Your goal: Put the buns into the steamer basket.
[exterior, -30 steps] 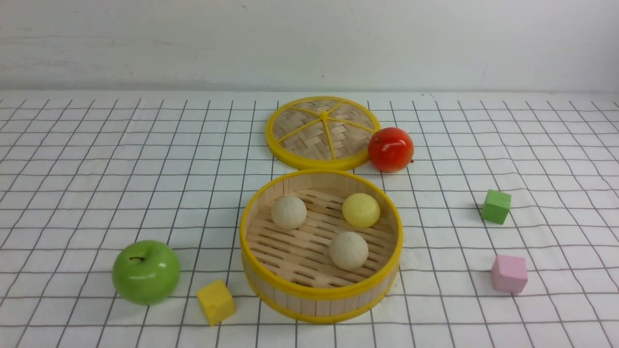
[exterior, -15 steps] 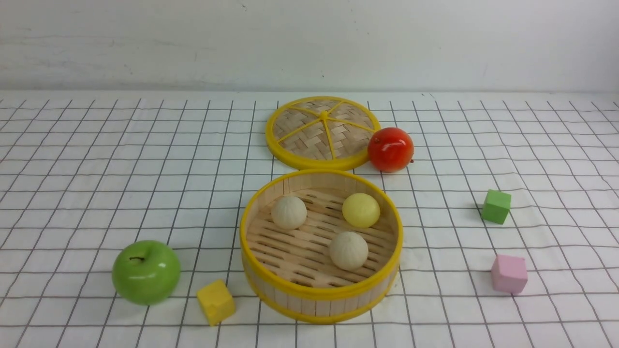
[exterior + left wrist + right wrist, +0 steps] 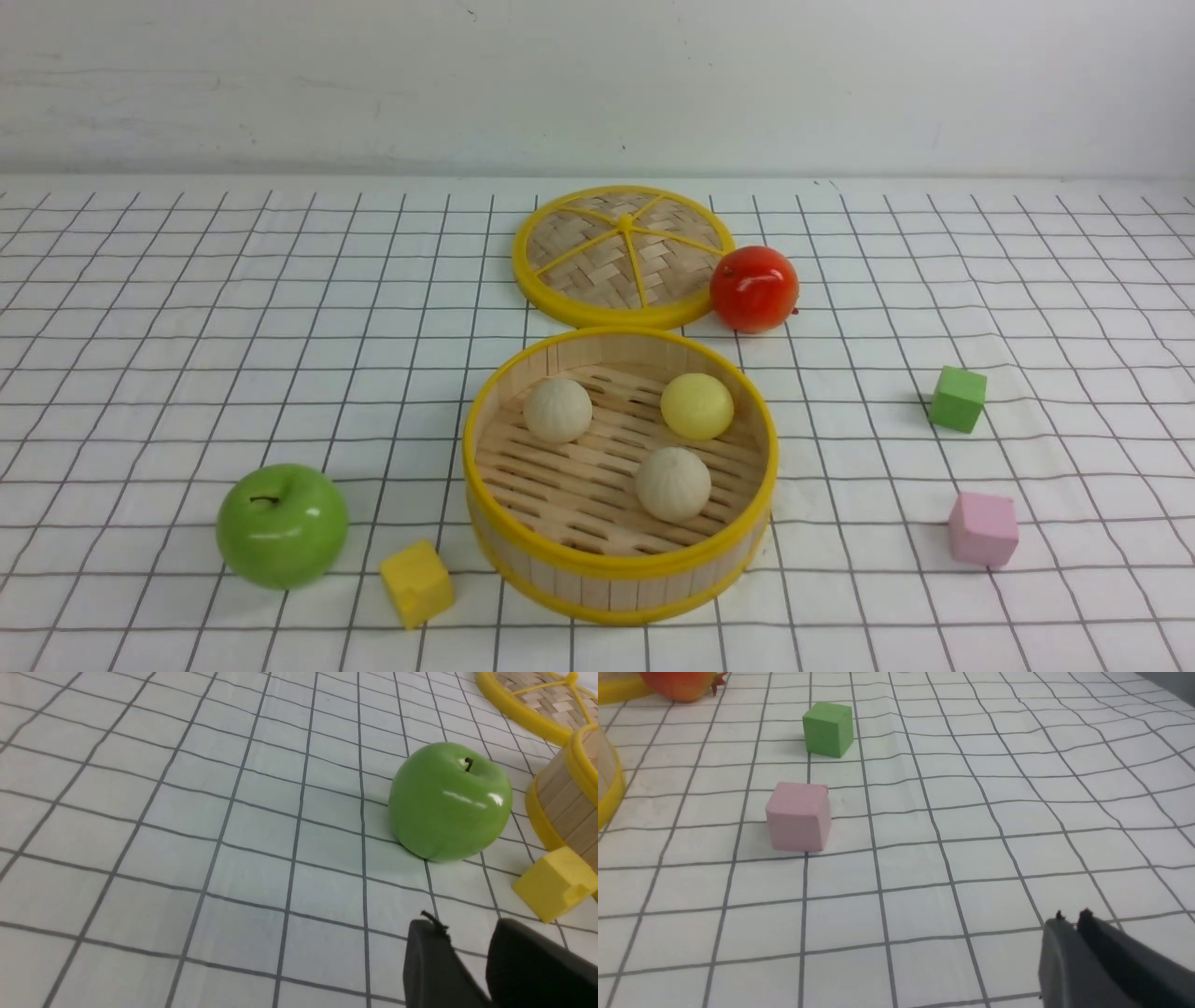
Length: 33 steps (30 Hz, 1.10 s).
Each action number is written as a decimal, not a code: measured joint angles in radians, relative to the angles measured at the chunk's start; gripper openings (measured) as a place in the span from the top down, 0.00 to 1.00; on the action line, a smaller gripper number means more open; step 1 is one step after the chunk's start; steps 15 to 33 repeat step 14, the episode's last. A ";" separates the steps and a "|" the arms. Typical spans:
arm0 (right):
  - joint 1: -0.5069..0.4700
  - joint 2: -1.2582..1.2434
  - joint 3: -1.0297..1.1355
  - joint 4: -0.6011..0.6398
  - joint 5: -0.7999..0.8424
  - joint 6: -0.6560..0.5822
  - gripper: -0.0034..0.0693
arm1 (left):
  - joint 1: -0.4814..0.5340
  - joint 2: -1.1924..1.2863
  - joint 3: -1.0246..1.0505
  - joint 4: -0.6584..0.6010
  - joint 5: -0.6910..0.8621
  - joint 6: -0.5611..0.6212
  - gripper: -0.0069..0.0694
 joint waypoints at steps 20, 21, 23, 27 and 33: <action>0.000 0.000 0.000 0.000 0.000 0.000 0.90 | 0.000 0.000 0.000 0.000 0.000 0.000 0.65; 0.000 0.000 0.000 0.000 0.000 0.000 0.90 | 0.000 0.000 0.000 0.000 0.000 0.000 0.65; 0.000 0.000 0.000 0.000 0.000 0.000 0.90 | 0.000 0.000 0.000 0.000 0.000 0.000 0.65; 0.000 0.000 0.000 0.000 0.000 0.000 0.90 | 0.000 0.000 0.000 0.000 0.000 0.000 0.65; 0.000 0.000 0.000 0.000 0.000 0.000 0.90 | 0.000 0.000 0.000 0.000 0.000 0.000 0.65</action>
